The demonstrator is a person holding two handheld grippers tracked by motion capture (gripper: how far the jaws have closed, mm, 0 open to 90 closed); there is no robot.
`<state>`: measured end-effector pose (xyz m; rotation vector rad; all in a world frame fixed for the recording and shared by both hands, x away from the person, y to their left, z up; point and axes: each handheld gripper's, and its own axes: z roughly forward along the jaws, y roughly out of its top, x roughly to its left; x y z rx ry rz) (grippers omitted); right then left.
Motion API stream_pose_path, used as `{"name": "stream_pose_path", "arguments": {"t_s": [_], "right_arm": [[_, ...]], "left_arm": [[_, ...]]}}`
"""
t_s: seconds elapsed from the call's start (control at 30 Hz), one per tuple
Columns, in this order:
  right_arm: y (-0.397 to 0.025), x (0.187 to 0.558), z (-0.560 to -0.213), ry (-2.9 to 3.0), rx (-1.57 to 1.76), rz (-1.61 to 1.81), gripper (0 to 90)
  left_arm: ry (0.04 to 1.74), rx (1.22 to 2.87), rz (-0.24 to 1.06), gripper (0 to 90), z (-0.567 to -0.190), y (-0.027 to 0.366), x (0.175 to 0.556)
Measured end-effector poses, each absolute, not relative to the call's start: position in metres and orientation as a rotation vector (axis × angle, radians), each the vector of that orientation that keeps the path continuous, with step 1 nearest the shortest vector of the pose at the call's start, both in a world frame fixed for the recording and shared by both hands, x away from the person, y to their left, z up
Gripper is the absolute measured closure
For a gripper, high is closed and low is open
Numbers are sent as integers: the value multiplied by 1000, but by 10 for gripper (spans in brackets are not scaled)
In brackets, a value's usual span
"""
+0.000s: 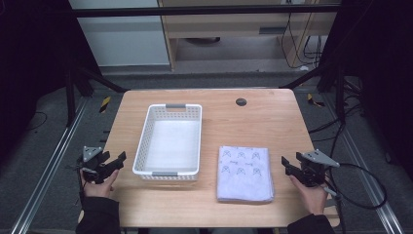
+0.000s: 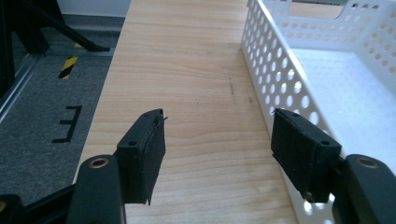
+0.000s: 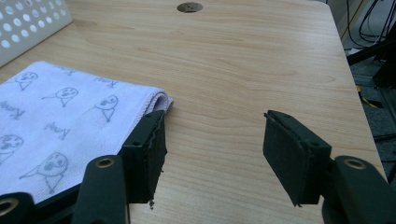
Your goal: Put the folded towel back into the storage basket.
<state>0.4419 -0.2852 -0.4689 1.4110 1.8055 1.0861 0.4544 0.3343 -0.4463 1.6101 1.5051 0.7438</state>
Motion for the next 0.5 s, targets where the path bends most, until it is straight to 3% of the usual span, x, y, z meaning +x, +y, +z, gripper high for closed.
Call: {"name": "stream_pose_path", "arguments": {"t_s": [0.5], "right_arm": [[-282,442,-464,1825,1370,1102,349]], "left_arm": [[1369,1665,735,339,-418,302,442]]}}
